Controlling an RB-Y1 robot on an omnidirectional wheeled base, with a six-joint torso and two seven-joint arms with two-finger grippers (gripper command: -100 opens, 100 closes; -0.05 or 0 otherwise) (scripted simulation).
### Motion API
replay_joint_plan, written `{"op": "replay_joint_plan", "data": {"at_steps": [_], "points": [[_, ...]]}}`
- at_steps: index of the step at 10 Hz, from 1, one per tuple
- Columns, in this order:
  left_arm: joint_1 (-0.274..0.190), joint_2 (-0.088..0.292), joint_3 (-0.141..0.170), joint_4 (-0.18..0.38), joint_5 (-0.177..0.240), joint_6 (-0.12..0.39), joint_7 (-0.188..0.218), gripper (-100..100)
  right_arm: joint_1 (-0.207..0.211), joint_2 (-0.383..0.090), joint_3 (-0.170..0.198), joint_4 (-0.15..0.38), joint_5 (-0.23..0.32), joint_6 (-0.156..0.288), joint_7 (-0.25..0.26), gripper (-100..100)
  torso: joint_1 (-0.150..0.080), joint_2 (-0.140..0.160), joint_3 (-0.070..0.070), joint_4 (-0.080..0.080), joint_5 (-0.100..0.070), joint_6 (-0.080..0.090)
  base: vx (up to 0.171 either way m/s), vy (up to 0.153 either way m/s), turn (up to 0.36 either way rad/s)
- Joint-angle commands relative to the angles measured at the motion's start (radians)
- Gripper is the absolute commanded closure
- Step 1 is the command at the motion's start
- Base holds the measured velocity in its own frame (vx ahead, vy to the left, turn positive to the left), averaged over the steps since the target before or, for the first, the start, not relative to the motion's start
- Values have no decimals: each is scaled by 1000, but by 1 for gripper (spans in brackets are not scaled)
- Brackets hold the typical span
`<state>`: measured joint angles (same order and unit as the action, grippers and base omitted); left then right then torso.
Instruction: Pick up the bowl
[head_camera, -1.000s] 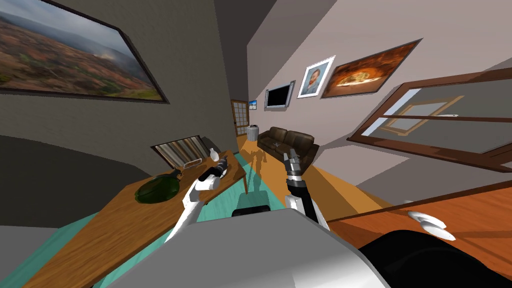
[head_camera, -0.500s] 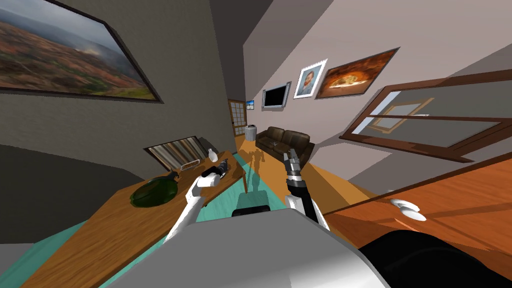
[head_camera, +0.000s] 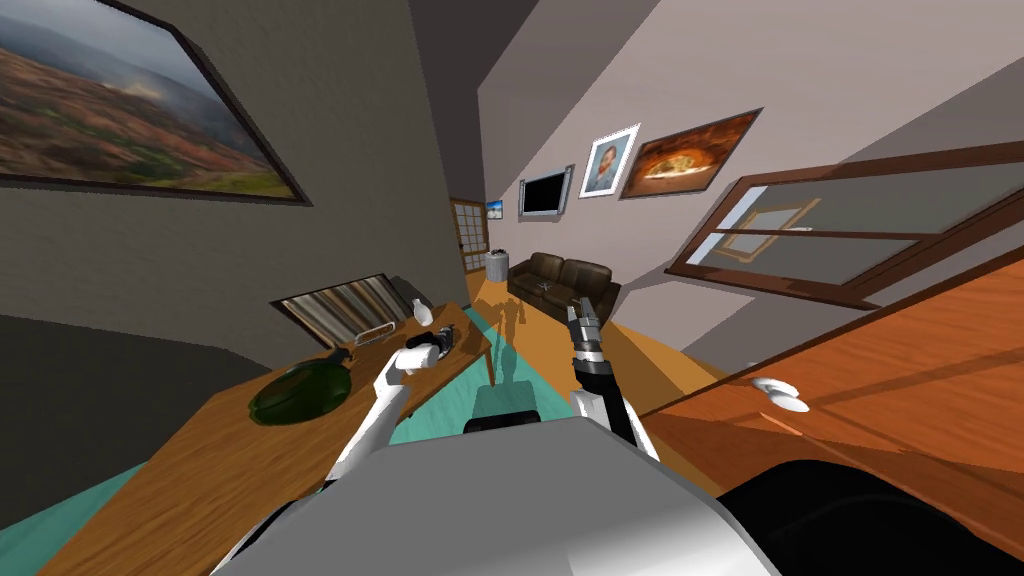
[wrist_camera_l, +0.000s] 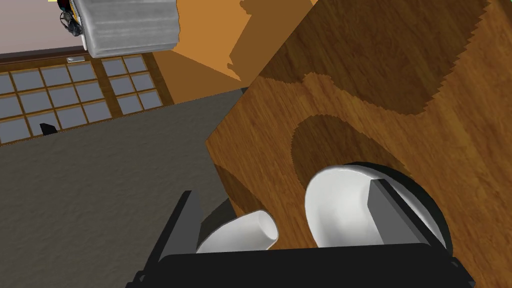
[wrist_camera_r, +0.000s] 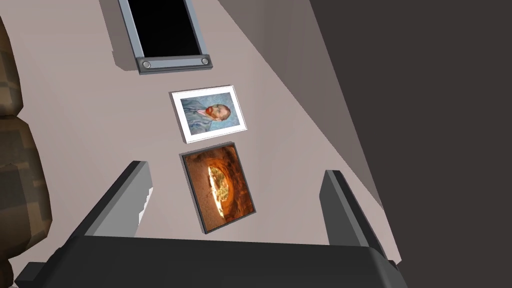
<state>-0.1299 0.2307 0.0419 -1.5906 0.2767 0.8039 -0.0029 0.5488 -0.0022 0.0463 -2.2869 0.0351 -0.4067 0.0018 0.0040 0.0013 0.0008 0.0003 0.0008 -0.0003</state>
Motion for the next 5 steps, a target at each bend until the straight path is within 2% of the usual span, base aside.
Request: {"op": "replay_joint_plan", "data": {"at_steps": [1,2,3,4,5], "points": [[-11,7,6,24,7,33,4,-100,0,0,0,0,0,0,0,0,0,0,0,0,0,0,-26,52,-63],[-32,18,15,70,17,71,10,-100,0,0,0,0,0,0,0,0,0,0,0,0,0,0,-26,59,-131],[-32,18,15,70,17,73,10,-100,0,0,0,0,0,0,0,0,0,0,0,0,0,0,-19,56,-65],[-52,29,25,94,27,110,16,-100,0,0,0,0,0,0,0,0,0,-1,0,0,0,-1,-23,65,-101],[-52,29,25,115,27,110,16,-100,0,0,0,0,0,0,0,0,1,-1,0,0,0,0,-22,52,-70]]}}
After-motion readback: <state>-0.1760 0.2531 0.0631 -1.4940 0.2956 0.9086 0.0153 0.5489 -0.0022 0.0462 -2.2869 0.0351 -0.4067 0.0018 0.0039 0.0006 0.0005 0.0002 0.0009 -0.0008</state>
